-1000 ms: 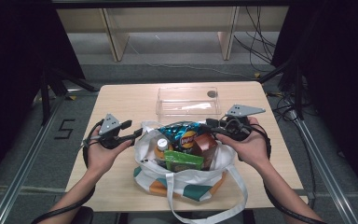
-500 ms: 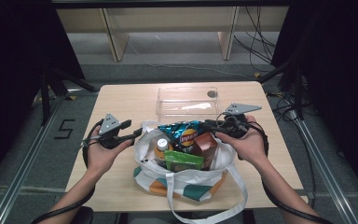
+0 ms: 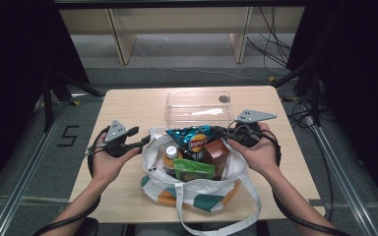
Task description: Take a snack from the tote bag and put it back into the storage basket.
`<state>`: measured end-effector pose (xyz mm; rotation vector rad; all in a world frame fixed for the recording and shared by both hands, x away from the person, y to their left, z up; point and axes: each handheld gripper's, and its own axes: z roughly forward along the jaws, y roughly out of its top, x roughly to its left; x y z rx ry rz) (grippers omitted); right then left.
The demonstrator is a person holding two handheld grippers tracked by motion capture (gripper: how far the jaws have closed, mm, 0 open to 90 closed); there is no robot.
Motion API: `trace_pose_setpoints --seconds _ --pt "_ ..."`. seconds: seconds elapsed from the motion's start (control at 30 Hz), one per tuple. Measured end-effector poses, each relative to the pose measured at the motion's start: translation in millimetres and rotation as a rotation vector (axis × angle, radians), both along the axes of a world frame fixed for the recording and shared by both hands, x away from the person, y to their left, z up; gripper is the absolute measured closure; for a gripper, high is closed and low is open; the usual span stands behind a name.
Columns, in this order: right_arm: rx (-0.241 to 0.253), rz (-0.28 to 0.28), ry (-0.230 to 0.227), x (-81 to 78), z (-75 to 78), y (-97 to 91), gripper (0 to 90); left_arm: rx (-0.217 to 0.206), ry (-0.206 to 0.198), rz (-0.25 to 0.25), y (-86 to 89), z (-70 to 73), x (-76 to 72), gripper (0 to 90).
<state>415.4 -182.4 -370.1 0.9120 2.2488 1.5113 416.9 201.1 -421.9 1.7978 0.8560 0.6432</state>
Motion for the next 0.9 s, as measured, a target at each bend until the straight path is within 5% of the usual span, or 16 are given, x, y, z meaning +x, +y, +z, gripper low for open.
trace_pose_setpoints --seconds 0.9 --pt "0.122 -0.014 -0.176 -10.0 33.6 -0.2 90.0 0.01 -0.001 0.002 -0.3 -0.9 0.7 41.9"
